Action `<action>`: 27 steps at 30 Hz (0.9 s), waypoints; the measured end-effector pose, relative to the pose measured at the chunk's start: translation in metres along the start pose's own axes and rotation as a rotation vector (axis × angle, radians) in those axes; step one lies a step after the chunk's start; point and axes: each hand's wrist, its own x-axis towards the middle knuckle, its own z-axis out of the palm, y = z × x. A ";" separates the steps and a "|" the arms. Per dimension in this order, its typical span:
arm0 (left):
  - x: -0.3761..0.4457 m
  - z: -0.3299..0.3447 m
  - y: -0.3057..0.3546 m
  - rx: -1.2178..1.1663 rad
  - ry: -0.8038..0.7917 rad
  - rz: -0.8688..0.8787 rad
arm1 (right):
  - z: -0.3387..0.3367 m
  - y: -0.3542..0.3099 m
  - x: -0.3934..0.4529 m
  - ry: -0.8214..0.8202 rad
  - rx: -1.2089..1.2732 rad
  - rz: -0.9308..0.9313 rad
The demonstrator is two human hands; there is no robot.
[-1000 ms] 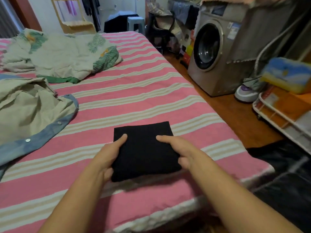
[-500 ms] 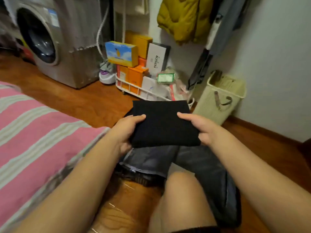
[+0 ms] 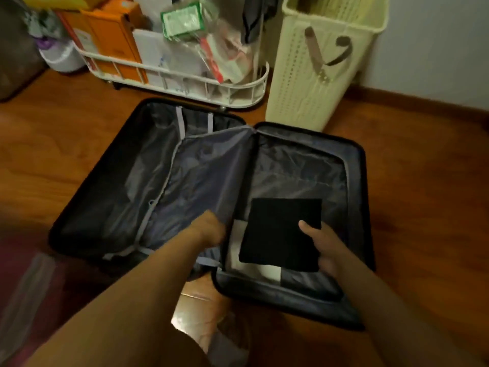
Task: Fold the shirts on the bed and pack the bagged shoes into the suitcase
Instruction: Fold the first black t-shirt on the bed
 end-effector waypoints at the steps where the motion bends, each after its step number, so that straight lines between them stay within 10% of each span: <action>1: 0.009 0.009 -0.012 0.150 -0.026 -0.014 | -0.006 0.019 0.015 0.015 -0.008 0.029; 9: 0.041 0.024 -0.079 0.352 -0.065 0.031 | 0.006 0.075 0.065 -0.020 0.025 0.213; 18: 0.040 0.115 -0.078 0.532 -0.211 0.028 | 0.027 0.134 0.124 0.189 -0.795 0.286; 27: 0.024 0.082 -0.078 0.438 -0.083 0.020 | -0.001 0.101 0.107 0.160 -1.009 0.161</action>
